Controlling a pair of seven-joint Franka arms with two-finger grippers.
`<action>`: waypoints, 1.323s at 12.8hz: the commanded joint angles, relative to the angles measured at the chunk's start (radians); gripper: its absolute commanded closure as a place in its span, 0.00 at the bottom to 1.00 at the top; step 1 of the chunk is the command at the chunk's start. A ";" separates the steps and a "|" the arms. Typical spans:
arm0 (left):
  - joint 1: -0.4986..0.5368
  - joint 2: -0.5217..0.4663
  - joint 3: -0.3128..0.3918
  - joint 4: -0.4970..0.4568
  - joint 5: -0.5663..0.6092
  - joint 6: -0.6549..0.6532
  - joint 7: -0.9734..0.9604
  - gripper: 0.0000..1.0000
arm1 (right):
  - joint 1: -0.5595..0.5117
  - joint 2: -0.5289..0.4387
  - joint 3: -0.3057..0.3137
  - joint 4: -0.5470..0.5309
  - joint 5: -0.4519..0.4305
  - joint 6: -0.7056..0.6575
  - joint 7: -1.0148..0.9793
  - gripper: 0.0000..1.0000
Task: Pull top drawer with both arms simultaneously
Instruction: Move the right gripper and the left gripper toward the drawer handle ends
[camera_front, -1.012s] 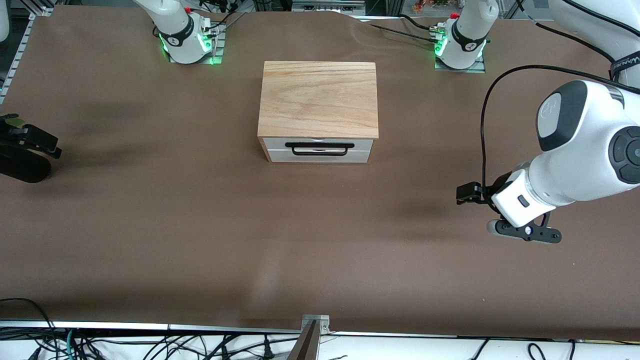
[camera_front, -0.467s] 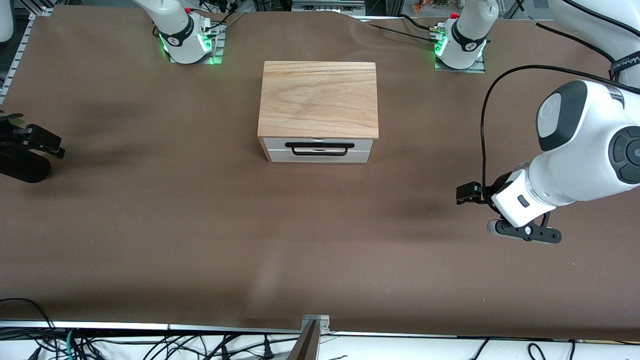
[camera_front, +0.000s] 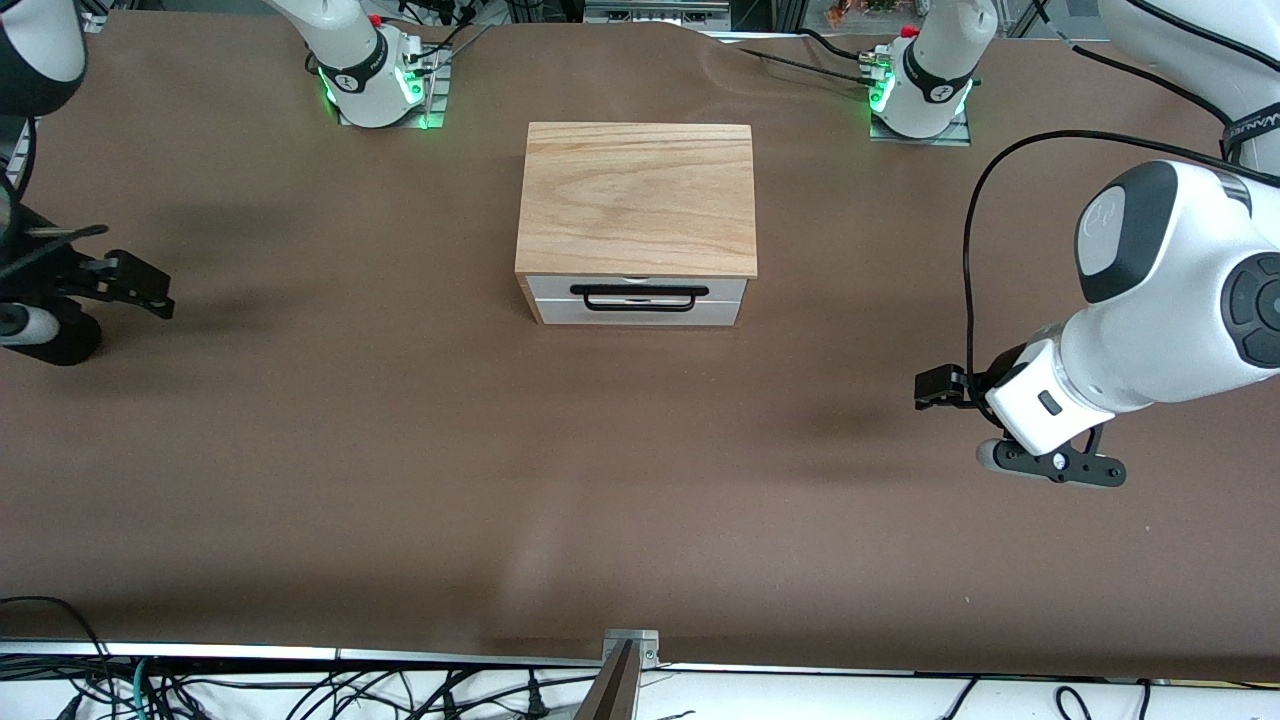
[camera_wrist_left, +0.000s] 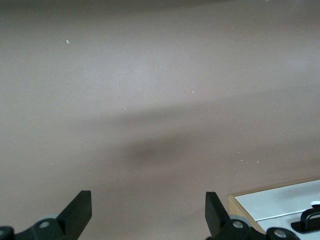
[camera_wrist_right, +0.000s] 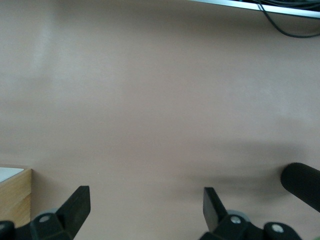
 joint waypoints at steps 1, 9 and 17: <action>0.006 -0.055 0.002 -0.006 0.070 -0.010 0.008 0.00 | 0.025 0.042 0.001 0.004 0.045 0.013 0.009 0.00; -0.008 -0.298 -0.086 -0.351 0.052 0.034 -0.006 0.00 | 0.042 0.108 0.001 -0.006 0.277 0.000 -0.003 0.00; -0.045 -0.092 -0.200 -0.397 -0.368 0.282 0.008 0.00 | -0.042 0.228 -0.002 -0.094 0.760 -0.043 -0.144 0.00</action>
